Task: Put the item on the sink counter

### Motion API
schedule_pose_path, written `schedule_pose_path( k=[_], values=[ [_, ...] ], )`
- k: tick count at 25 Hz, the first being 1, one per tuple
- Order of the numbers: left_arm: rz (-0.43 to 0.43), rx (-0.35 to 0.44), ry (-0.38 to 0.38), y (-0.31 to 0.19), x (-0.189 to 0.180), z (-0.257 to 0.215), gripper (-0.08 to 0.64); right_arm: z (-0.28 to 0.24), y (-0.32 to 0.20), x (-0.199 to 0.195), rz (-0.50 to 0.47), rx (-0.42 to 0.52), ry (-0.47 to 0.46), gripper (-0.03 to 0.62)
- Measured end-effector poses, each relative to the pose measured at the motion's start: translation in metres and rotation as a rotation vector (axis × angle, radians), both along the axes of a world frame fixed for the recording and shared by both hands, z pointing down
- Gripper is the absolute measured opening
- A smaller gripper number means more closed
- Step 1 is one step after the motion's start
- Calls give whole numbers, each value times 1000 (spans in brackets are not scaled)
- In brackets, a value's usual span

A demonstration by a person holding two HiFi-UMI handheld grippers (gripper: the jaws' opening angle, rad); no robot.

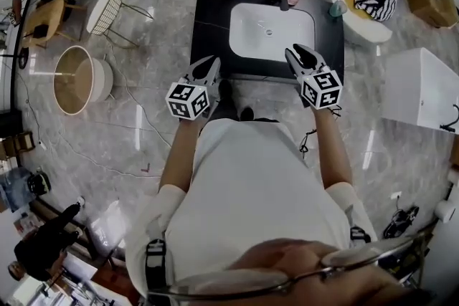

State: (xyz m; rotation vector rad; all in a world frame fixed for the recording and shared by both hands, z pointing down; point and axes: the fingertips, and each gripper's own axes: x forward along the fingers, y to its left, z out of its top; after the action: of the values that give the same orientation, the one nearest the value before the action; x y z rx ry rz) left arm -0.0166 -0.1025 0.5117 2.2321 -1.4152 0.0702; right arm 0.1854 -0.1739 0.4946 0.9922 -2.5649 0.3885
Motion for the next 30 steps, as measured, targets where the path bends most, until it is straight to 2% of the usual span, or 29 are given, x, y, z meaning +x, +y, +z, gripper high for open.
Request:
schedule_pose_path(
  k=[5, 11, 18, 26, 30],
  values=[
    [-9, 17, 21, 30, 11, -17, 5, -12, 29, 11, -6, 25, -24, 109],
    [2, 44, -5, 56, 3, -33, 5, -20, 56, -4, -21, 42, -61, 93],
    [-1, 79, -49, 63, -39, -44, 5, -34, 60, -47, -42, 83, -68, 76],
    [40, 115, -82, 70, -89, -65, 5, -62, 67, -93, -5, 137, -103, 17],
    [53, 132, -90, 69, -104, -71, 5, -62, 69, -100, 17, 141, -111, 7]
  ],
)
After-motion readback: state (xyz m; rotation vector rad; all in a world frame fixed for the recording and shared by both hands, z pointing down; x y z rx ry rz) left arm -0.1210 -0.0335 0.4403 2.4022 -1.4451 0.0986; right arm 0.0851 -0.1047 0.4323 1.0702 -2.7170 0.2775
